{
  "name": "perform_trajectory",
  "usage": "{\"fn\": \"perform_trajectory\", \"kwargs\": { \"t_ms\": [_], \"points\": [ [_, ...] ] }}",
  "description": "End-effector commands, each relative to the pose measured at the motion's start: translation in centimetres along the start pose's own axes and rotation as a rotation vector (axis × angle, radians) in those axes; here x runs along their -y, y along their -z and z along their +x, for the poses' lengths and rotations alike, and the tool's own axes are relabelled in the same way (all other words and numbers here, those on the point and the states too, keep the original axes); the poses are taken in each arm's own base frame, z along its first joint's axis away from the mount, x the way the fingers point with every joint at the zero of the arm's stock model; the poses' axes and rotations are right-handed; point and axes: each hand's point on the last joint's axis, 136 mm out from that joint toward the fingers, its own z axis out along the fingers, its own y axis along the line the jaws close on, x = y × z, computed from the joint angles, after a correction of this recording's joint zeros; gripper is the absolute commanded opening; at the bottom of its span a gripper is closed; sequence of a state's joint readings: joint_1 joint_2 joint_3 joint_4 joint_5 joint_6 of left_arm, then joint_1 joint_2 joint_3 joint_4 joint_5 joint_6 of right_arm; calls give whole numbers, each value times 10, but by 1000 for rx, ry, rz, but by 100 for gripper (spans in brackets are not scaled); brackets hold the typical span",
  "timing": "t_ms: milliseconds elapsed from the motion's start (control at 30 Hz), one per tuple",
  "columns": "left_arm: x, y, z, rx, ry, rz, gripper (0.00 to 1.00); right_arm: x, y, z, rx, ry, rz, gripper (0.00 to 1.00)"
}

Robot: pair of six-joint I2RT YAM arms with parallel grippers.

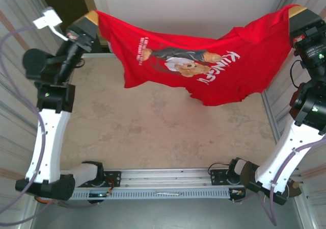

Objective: Fold the inside-out t-shirt

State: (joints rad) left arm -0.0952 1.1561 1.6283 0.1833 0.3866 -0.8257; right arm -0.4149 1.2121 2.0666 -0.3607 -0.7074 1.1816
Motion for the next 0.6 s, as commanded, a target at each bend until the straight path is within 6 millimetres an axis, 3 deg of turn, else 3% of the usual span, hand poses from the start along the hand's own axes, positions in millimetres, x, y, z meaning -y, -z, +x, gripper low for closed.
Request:
{"fn": "perform_trajectory", "kwargs": {
  "t_ms": [0,100,233,333,367,400,433,467,567],
  "points": [
    [-104,-22,22,-47,70,-275,0,57,-47,10,-77,-71,68,0],
    [-174,-49,39,-109,122,-355,0,99,-90,34,-164,-111,121,0],
    [-248,-86,65,-204,199,-391,0,125,-136,53,-238,-132,139,0],
    [-271,-111,68,-231,206,-379,0,130,-167,48,-244,-143,111,0],
    [-274,-119,63,-225,197,-369,0,123,-177,42,-238,-156,63,0],
    [-267,-126,50,-205,182,-344,0,121,-187,37,-232,-205,26,0],
    [-279,-130,49,-195,197,-350,0,115,-193,30,-217,-234,-19,0],
    [-278,-132,36,-159,210,-338,0,109,-198,23,-203,-270,-69,0],
    [-269,-130,-2,-51,249,-287,0,96,-198,7,-160,-292,-133,0]
  ]
}}
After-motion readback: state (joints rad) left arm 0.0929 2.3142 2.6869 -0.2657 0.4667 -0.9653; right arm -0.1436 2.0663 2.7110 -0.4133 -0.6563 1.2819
